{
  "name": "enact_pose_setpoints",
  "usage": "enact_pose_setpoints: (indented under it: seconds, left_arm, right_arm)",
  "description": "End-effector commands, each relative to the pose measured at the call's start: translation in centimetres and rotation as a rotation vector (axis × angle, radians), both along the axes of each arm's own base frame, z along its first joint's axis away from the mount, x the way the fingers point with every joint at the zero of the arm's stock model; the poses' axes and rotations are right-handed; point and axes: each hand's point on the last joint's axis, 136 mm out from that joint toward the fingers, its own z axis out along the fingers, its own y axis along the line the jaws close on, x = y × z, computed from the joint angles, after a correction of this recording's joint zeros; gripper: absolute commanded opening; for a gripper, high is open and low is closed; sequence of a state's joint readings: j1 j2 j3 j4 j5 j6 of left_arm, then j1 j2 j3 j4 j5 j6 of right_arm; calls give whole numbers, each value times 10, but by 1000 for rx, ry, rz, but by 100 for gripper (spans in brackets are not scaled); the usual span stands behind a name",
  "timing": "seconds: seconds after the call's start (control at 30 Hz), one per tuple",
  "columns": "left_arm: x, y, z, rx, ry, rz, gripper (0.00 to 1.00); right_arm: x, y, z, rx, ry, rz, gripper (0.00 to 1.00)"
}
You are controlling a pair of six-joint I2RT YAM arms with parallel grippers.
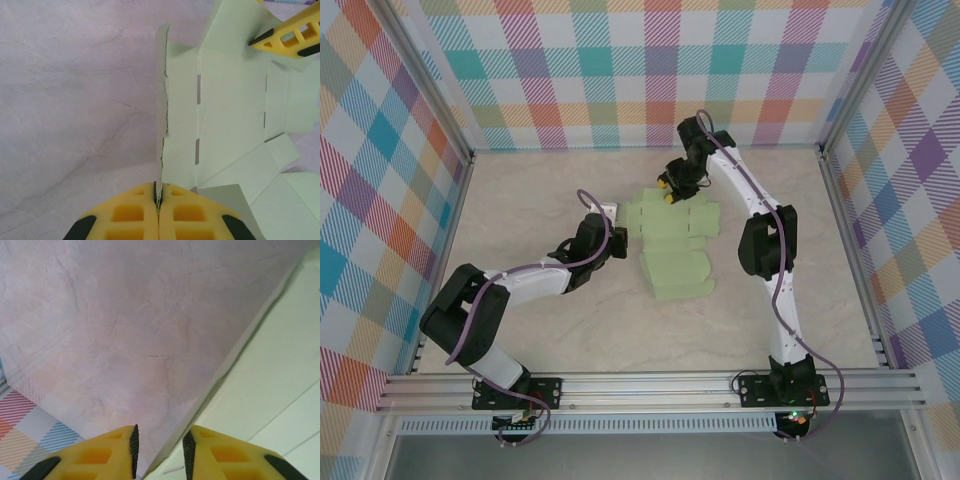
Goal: Fold the paper box
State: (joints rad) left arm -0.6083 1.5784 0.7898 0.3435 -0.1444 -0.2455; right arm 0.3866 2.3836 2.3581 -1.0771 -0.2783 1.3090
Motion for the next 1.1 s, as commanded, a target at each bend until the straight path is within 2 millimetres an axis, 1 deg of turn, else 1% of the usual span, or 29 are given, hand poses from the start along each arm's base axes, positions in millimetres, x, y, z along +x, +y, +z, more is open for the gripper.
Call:
enact_pose_setpoints:
  seconds: [0.0,0.03,0.07,0.17,0.23,0.27,0.33,0.4,0.47,0.5,0.53,0.57,0.73,0.8,0.83,0.87,0.9,0.93,0.97,1.0,1.07]
  left_arm:
    - [4,0,7,-28,-28,32,11]
    - [3,-1,8,-32,-21,30,17]
    - [1,-2,10,-45,-18,21,27]
    - [-4,-9,18,-76,-13,-22,54]
    - [-7,-12,22,-69,11,-45,69]
    - [-9,-14,26,-71,18,-62,75]
    - [-15,-16,34,-87,12,-93,83]
    - [-19,-13,40,-87,3,-102,85]
    - [-20,-6,44,-73,4,-88,86]
    - [-21,-2,45,-67,3,-83,79]
    - [-22,1,46,-61,0,-80,75]
    - [-23,4,47,-55,-5,-83,74]
    - [-23,20,48,-6,-9,-48,72]
    - [-17,30,38,38,-12,4,71]
    - [-14,36,28,62,-8,31,72]
    - [-10,42,17,79,5,66,92]
    - [-8,40,7,73,24,45,97]
    - [-10,27,1,38,12,-43,97]
    - [-12,14,2,-13,-40,-122,98]
    - [-14,8,5,-59,-107,-148,100]
    - [-16,3,9,-102,-207,-184,100]
  right_arm:
    - [3,-6,22,-22,-80,43,26]
    - [4,-6,24,-25,-94,54,22]
    - [4,-6,26,-28,-110,66,20]
    - [7,-7,33,-41,-160,107,17]
    - [6,-8,35,-52,-183,134,17]
    - [7,-7,36,-51,-203,153,17]
    - [7,-5,37,-44,-234,191,16]
    - [5,-2,38,-28,-270,231,14]
    - [3,1,36,-7,-304,266,12]
    - [2,4,36,13,-328,289,12]
    - [2,8,38,34,-358,309,12]
    - [0,11,38,61,-387,330,12]
    - [-7,27,51,183,-542,419,12]
    - [-12,28,45,203,-556,453,10]
    - [-14,28,43,224,-559,462,9]
    - [-17,29,42,260,-564,470,9]
    - [-18,29,40,290,-569,473,9]
    - [-20,29,39,317,-578,477,9]
    - [-22,29,38,335,-589,483,9]
    - [-23,27,38,349,-599,489,9]
    - [-25,24,40,380,-623,493,9]
